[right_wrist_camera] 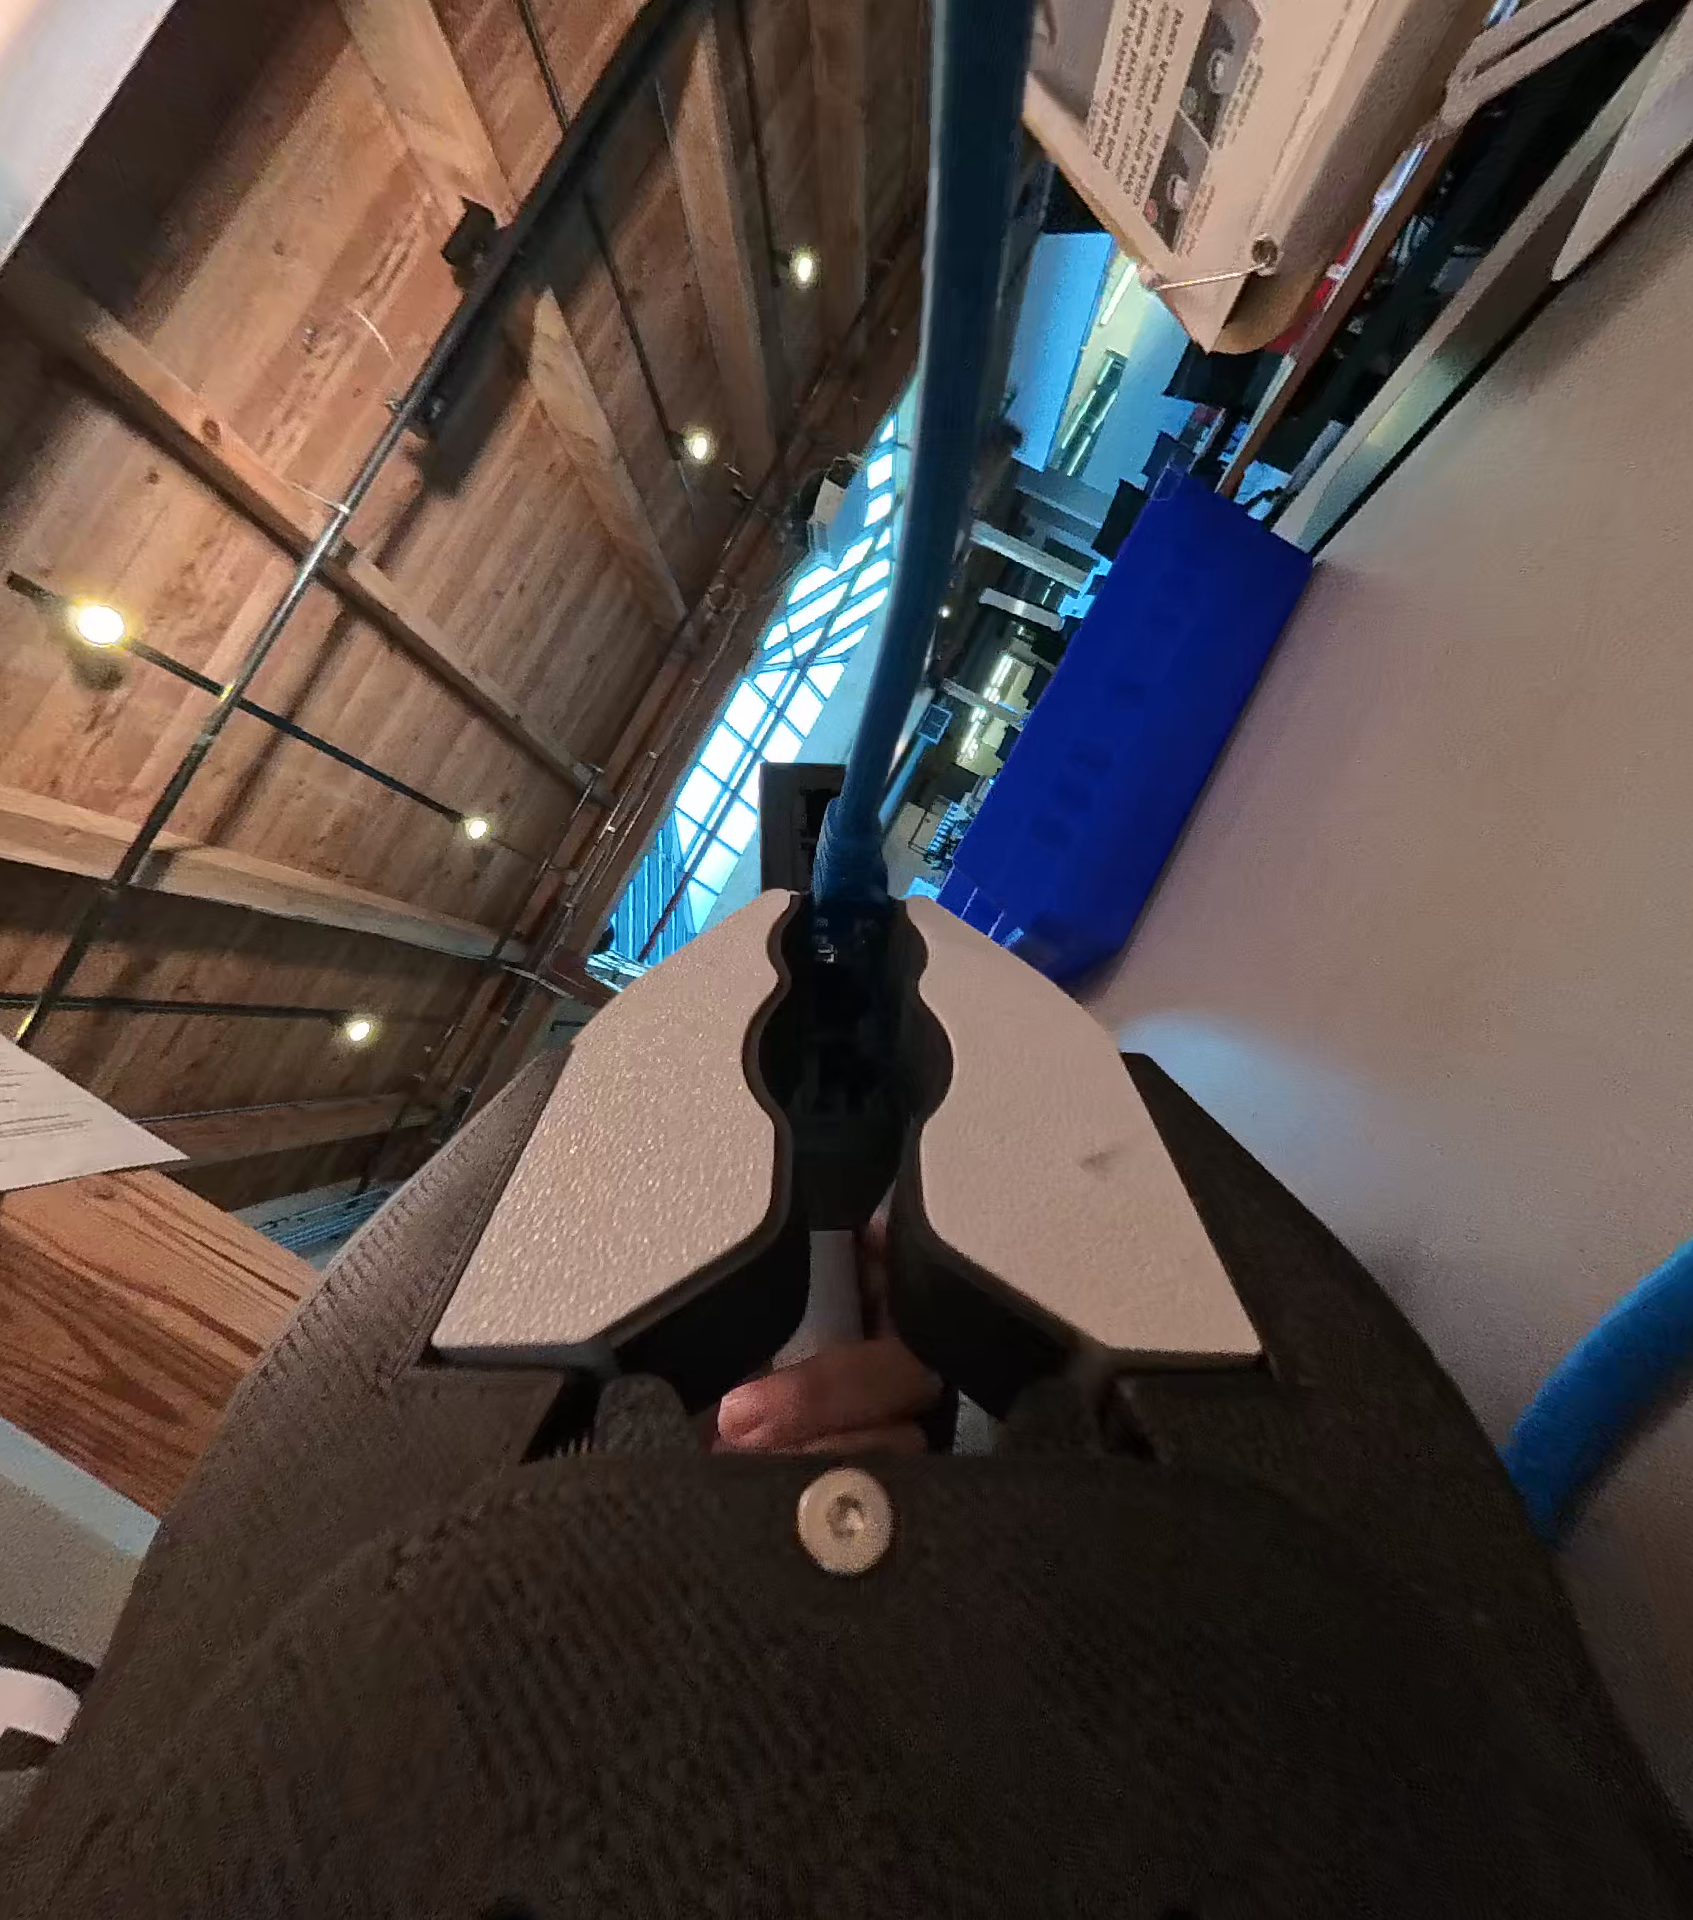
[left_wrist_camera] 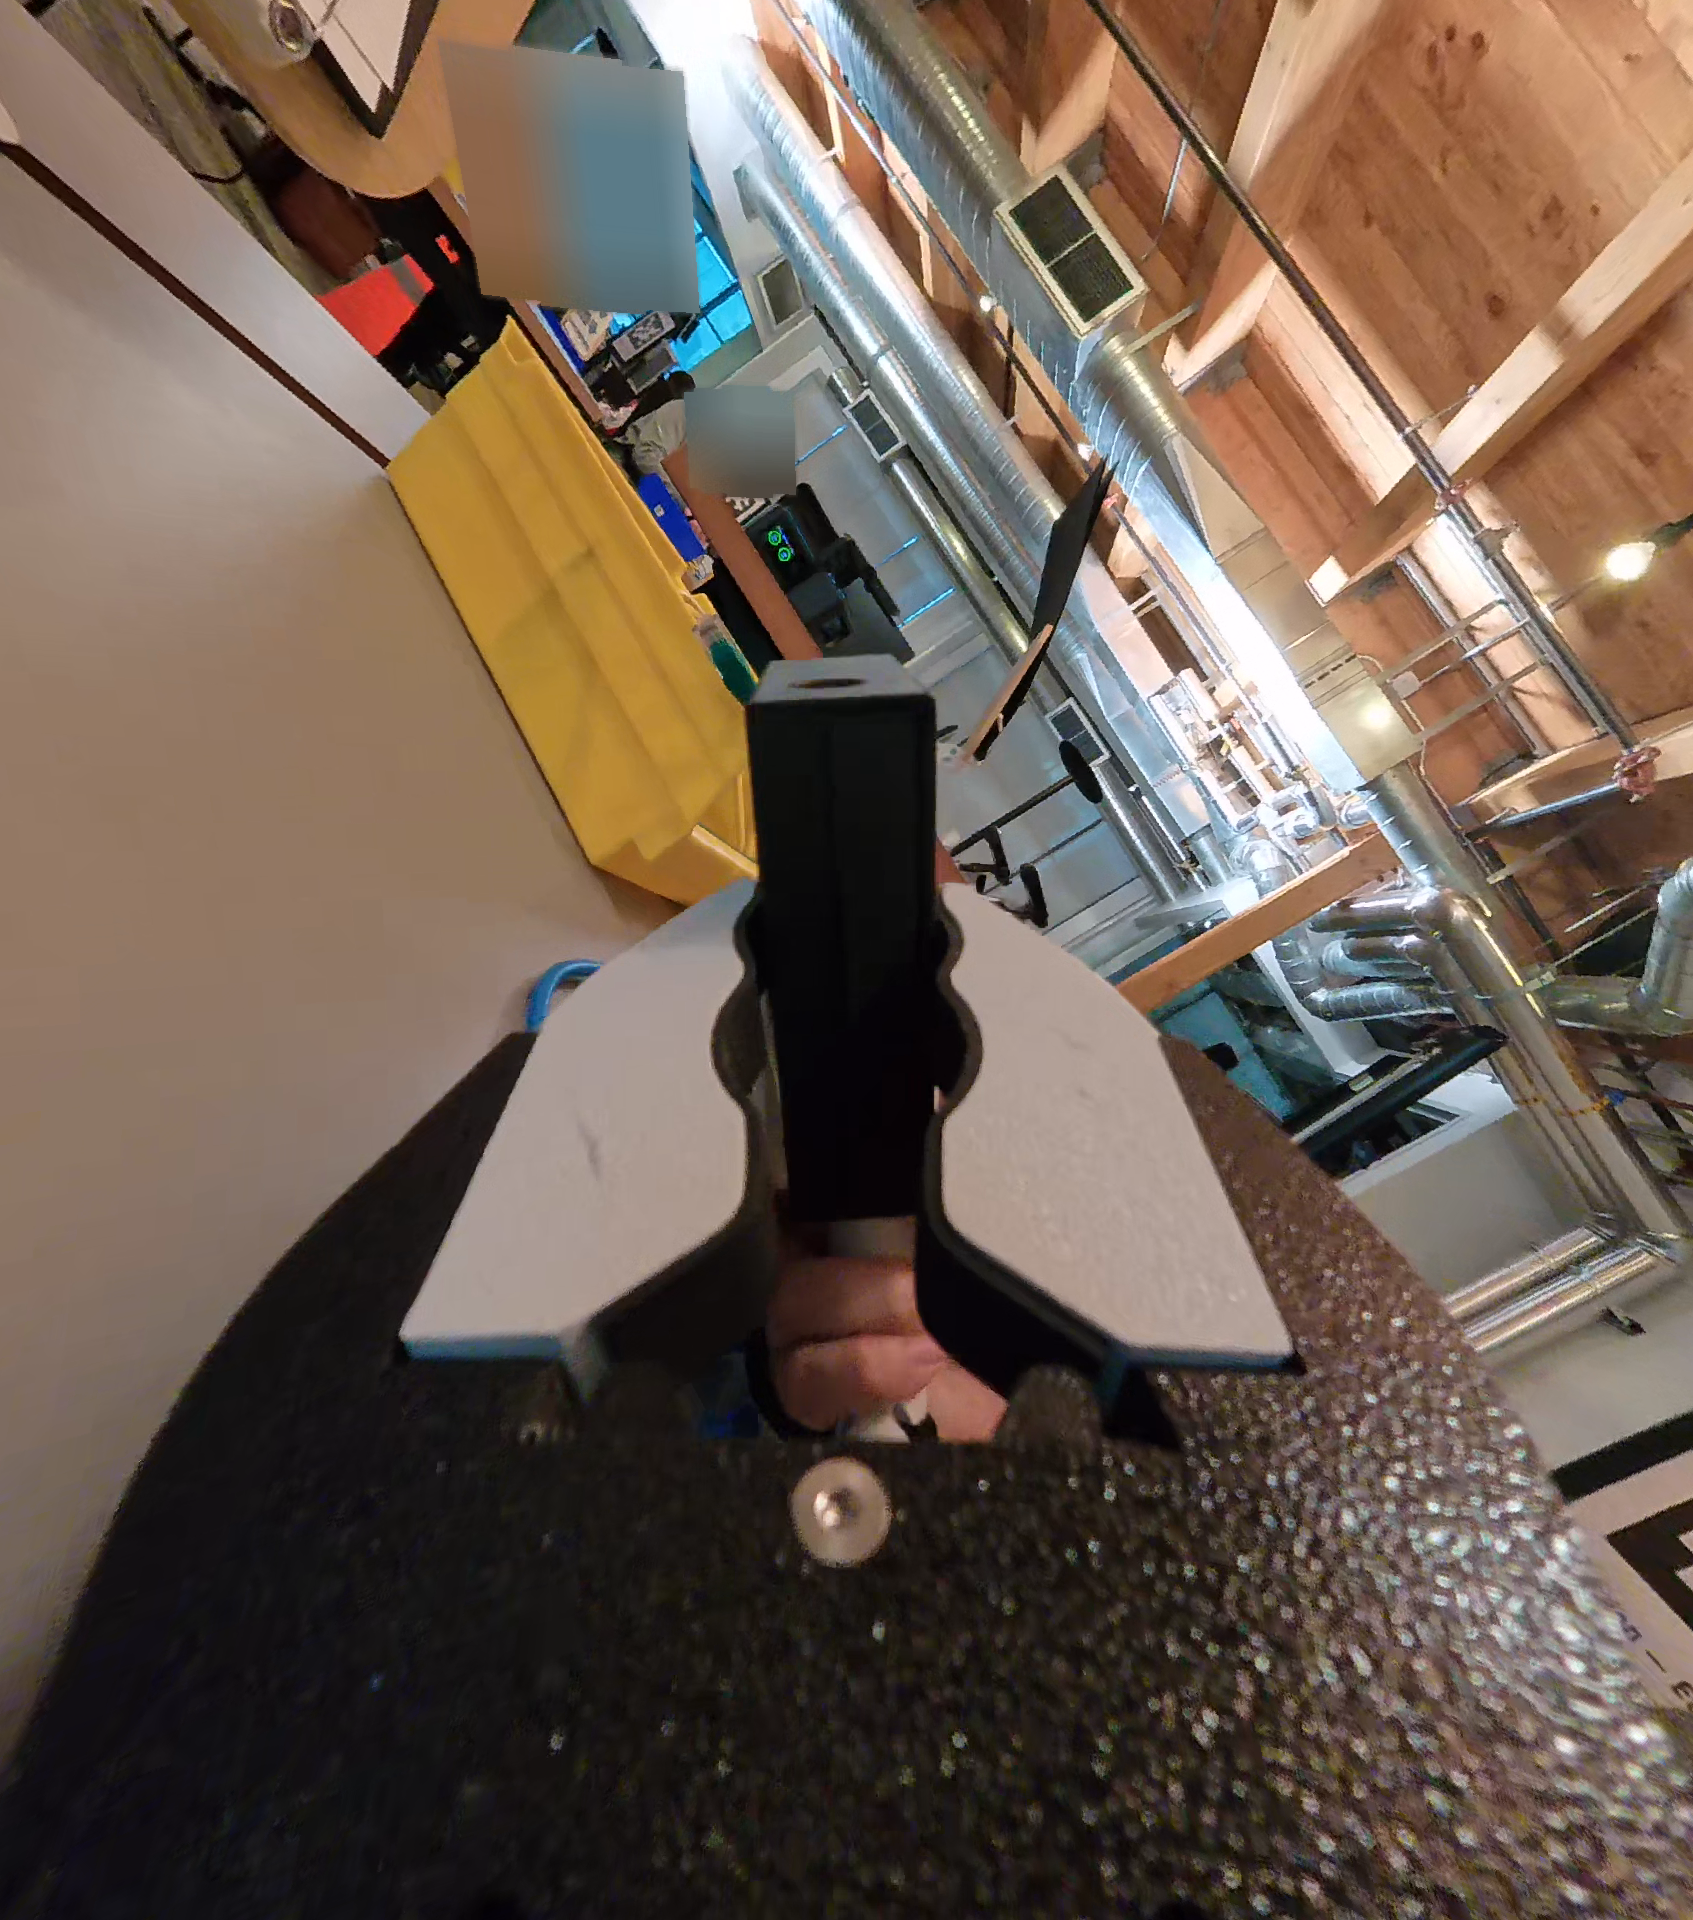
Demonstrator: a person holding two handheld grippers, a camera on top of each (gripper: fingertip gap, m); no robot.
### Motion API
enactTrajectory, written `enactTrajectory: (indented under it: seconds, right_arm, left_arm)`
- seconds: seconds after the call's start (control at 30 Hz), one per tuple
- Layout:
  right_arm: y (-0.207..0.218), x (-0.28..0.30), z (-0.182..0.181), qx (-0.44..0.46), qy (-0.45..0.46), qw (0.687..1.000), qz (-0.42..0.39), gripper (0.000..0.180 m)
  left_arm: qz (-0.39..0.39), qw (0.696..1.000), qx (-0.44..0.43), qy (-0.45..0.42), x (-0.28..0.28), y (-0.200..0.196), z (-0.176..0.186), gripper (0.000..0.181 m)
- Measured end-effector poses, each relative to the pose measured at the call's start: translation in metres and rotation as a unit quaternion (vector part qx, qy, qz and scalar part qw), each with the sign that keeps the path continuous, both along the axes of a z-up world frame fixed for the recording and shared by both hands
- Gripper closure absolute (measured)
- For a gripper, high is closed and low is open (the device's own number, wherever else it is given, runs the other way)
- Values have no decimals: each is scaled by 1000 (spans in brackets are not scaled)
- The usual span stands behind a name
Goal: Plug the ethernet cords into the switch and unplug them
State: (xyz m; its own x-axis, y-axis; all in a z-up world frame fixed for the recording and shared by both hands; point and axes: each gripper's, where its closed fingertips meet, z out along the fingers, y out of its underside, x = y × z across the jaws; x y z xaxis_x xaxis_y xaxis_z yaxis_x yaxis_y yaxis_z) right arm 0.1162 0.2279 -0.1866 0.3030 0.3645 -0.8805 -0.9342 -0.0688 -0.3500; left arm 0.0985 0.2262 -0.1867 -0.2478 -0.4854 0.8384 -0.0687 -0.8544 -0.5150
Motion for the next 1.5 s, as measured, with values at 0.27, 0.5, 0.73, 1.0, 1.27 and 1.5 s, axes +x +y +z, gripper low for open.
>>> enactTrajectory:
  seconds: [0.27,0.5,0.73,1.0,1.27,1.5]
  right_arm:
    - [6,2,-7,-19,-28,999,-4,165]
    - [12,2,-19,-63,-84,994,11,165]
    - [9,-1,-12,-61,-152,986,22,165]
    - [3,0,-1,-38,-186,981,34,165]
    - [2,-4,-6,-52,-221,973,49,165]
    - [9,-2,-3,-42,-90,993,68,166]
  left_arm:
    - [4,1000,-10,18,2,4,-7,153]
    - [8,997,-71,13,3,10,-20,154]
    - [-23,998,-60,-9,0,8,-14,155]
    - [-35,999,-1,-34,2,1,-6,154]
    - [-40,999,-1,-21,-2,3,-9,154]
    - [-30,999,-6,-38,-1,6,-9,154]
